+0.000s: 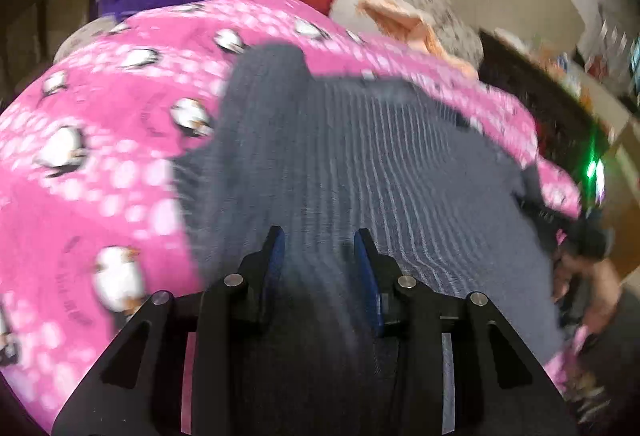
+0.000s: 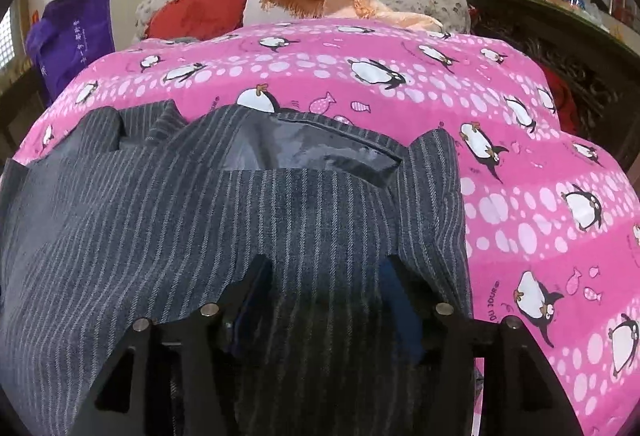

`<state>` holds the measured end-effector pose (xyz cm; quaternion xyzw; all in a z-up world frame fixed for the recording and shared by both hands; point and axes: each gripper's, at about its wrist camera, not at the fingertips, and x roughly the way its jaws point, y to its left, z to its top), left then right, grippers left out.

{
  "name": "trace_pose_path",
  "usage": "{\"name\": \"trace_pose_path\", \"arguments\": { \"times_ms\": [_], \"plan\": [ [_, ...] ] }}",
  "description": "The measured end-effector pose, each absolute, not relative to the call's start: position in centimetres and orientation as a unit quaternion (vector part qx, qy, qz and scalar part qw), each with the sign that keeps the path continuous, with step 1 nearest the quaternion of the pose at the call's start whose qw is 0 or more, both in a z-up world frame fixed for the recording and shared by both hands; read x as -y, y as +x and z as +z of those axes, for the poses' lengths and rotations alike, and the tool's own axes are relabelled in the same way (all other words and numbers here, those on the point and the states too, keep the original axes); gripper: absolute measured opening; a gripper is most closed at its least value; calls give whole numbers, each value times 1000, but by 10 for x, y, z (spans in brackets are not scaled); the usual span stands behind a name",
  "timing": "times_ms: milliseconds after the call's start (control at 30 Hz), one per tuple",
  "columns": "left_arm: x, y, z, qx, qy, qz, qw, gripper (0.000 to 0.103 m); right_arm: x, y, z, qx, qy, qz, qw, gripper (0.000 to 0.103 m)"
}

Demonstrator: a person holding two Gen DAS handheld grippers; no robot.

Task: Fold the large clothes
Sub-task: 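Grasp the jacket side with the left gripper and fold it toward the middle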

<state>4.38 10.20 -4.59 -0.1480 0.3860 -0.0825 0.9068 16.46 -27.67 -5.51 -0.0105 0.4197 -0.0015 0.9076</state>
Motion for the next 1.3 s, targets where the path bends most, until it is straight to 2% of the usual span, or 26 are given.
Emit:
{"name": "trace_pose_path", "arguments": {
  "times_ms": [33, 133, 200, 300, 433, 533, 667, 800, 933, 1000, 1133, 1233, 1300],
  "plan": [
    [-112, 36, -36, -376, -156, -66, 911, 39, 279, 163, -51, -420, -3, -2, 907, 56],
    [-150, 19, -29, -370, -175, -26, 912, 64, 276, 139, -20, -397, 3, -15, 918, 56],
    [-167, 19, -38, -391, -205, -36, 897, 64, 264, 108, 5, -364, -7, 7, 931, 56],
    [-167, 23, -48, -410, -246, -89, 874, 64, 240, 66, 10, -340, -43, 56, 938, 62],
    [-146, 34, -53, -427, -228, -130, 865, 66, 210, 16, -21, -334, -127, 73, 931, 62],
    [-149, 54, -67, -439, -241, -114, 858, 67, 210, 4, -57, -353, -134, 78, 923, 62],
    [-154, 74, -67, -424, -240, -107, 866, 67, 227, 7, -63, -360, -72, 73, 927, 85],
    [-155, 79, -69, -424, -244, -121, 864, 66, 234, 9, -67, -357, -51, 83, 929, 86],
    [-140, 78, -72, -468, -265, -258, 803, 66, 229, 4, -68, -346, -65, 72, 933, 86],
    [-136, 76, -70, -469, -228, -262, 812, 66, 231, 6, -68, -344, -65, 71, 934, 86],
    [-148, 93, -71, -470, -255, -244, 809, 63, 232, 7, -68, -344, -64, 72, 934, 86],
    [-139, 97, -65, -477, -224, -252, 811, 63, 232, 7, -68, -343, -65, 72, 934, 86],
    [-132, 94, -59, -481, -185, -268, 814, 60, 232, 7, -68, -343, -65, 72, 934, 86]
  ]
}}
